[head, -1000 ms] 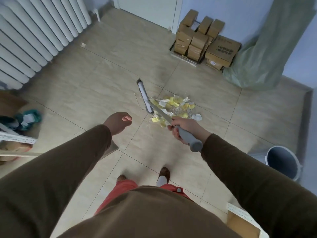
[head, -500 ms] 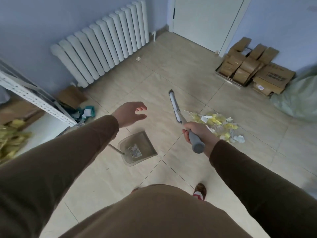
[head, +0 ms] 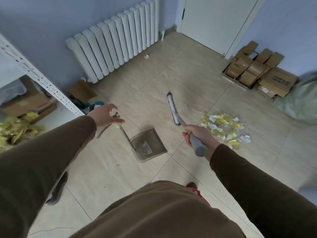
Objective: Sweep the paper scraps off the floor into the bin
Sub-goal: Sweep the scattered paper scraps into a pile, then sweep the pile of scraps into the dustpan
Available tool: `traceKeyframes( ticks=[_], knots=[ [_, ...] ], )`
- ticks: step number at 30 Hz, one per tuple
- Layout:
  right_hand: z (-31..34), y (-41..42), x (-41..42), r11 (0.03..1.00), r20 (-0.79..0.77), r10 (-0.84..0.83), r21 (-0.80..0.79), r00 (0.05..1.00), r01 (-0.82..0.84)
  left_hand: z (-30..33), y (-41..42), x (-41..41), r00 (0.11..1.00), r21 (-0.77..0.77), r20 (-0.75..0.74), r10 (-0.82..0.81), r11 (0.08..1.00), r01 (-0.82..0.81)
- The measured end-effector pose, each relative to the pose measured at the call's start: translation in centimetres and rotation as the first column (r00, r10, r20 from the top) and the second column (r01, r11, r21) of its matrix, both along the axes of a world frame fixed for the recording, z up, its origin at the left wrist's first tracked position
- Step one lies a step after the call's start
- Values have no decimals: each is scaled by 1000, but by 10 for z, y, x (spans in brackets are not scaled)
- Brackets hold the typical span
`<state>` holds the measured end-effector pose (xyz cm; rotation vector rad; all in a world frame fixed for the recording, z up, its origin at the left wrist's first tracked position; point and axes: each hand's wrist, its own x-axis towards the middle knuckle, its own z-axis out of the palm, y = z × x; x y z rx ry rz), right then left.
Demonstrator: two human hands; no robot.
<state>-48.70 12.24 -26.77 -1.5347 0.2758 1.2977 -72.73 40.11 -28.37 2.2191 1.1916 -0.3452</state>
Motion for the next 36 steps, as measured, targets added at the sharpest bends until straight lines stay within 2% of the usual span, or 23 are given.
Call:
traceKeyframes(
  ticks=[3, 5, 7, 9, 11, 14, 21, 24, 28, 31, 36],
  knots=[
    [1, 1, -7, 1000, 4, 11, -19, 1000, -11, -19, -1, -9, 991, -23, -136, 1, 1000, -5],
    [0, -3, -10, 1000, 4, 1, -20, 1000, -1, -28, -2, -7, 990, -92, -143, 3, 996, -16],
    [-2, -9, -10, 1000, 2, 5, -21, 1000, -5, -33, -7, 1, 990, -284, -73, 119, 949, -135],
    [-4, -17, -6, 999, 23, 22, -38, 1000, -21, -35, -15, 13, 980, -417, -80, 182, 887, -199],
    [-6, -30, 2, 998, 77, 42, -48, 996, -38, -36, -19, 33, 984, -387, -93, 154, 905, -178],
    [-10, -54, 18, 997, 153, 47, -68, 987, -37, -30, -23, 76, 996, -222, -43, 77, 971, -84],
    [-17, -113, 97, 992, 317, 1, -123, 949, 40, -14, -46, 188, 994, -180, -52, -94, 980, 83],
    [-19, -124, 155, 989, 192, -138, -30, 972, 146, -13, -52, 239, 993, -173, -54, -104, 981, 93],
    [-40, -114, 235, 934, -173, -306, 135, 936, 330, -9, -63, 305, 990, -164, -93, -108, 982, 92],
    [-77, -88, 290, 889, -448, -296, 195, 844, 415, -6, -75, 350, 987, -175, -128, -93, 982, 70],
    [-116, -20, 361, 918, -572, -189, 186, 798, 351, -3, -89, 394, 987, -127, -154, -39, 992, 20]
  ],
)
